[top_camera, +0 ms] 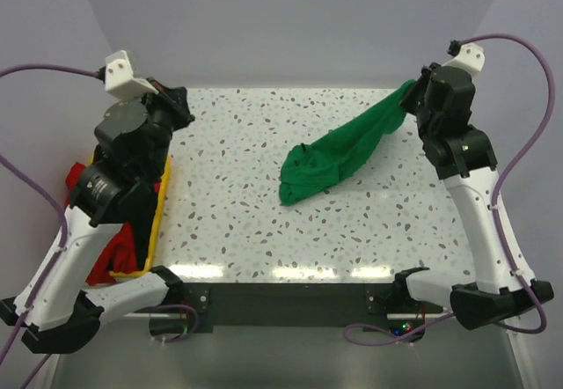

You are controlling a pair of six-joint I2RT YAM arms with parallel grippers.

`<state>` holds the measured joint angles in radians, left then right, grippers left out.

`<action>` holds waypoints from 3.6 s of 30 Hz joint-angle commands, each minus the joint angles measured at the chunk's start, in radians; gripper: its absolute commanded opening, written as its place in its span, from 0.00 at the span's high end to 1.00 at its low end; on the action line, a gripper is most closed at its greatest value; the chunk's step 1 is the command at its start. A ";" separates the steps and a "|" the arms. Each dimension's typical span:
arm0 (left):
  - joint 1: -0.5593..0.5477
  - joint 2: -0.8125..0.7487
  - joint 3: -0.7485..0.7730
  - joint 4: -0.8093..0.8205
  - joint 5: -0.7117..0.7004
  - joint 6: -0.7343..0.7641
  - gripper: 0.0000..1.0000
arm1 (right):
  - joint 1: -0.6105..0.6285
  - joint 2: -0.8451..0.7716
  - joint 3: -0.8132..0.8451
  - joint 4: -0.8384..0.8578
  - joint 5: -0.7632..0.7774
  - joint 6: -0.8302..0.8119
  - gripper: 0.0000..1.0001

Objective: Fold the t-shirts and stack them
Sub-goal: Flatten the tshirt out

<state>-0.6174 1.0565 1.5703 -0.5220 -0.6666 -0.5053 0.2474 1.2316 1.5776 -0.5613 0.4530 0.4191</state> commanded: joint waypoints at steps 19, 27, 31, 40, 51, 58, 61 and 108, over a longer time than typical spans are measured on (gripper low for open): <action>-0.131 0.752 -0.259 0.353 0.576 -0.039 0.50 | -0.005 -0.104 -0.522 0.095 -0.117 0.066 1.00; -0.076 0.882 -0.148 0.390 0.651 -0.009 0.43 | -0.003 -0.089 -0.551 0.109 -0.137 0.052 1.00; -0.064 0.937 -0.102 0.392 0.662 0.010 0.39 | -0.003 -0.086 -0.556 0.123 -0.152 0.053 1.00; -0.062 0.994 -0.087 0.405 0.733 -0.001 0.42 | -0.005 -0.081 -0.568 0.132 -0.155 0.049 1.00; -0.062 0.971 -0.128 0.424 0.766 -0.025 0.65 | -0.005 -0.080 -0.573 0.130 -0.143 0.047 1.00; -0.061 0.924 -0.168 0.419 0.776 -0.030 1.00 | -0.005 -0.090 -0.556 0.109 -0.125 0.046 1.00; -0.061 0.855 -0.191 0.402 0.740 -0.035 1.00 | -0.005 -0.101 -0.541 0.094 -0.114 0.047 1.00; 0.362 0.704 0.701 0.318 0.506 0.102 1.00 | -0.017 0.234 0.292 0.254 0.125 -0.128 1.00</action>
<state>-0.3779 1.6562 2.1033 -0.3481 -0.3393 -0.3443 0.2417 1.3621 1.7718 -0.4534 0.5995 0.3202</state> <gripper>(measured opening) 0.021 0.031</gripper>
